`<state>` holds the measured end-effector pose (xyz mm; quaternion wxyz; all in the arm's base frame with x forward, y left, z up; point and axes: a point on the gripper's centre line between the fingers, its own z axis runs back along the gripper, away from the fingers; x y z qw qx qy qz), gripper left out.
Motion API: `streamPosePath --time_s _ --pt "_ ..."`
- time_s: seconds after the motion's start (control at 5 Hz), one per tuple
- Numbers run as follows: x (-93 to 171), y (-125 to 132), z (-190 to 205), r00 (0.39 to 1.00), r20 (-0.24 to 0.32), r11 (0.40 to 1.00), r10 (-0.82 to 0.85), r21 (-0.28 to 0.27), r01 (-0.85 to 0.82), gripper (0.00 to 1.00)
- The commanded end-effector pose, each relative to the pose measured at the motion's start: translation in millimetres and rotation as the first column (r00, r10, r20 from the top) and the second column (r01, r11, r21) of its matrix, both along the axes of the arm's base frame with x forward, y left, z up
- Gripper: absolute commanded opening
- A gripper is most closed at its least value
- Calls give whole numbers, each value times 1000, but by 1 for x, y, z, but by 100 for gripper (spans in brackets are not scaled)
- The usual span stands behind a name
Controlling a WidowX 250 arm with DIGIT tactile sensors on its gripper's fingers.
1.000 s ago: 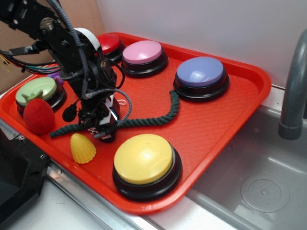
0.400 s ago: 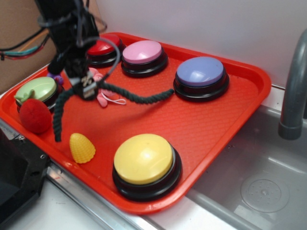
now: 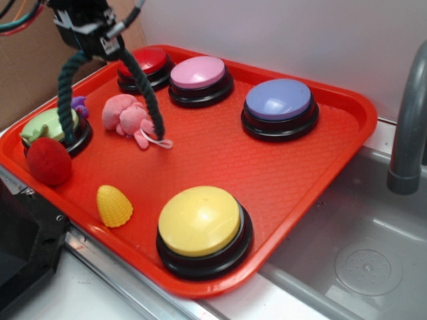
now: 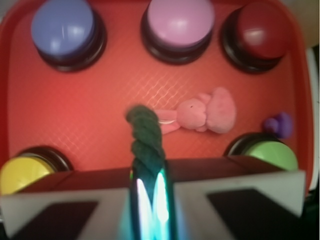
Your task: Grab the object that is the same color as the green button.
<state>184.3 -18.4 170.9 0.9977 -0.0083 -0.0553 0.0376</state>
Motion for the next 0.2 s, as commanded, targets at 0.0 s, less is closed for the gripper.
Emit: streamPosePath --time_s 0.0 --pt "6 -1 27 999 41 999 36 35 -37 0"
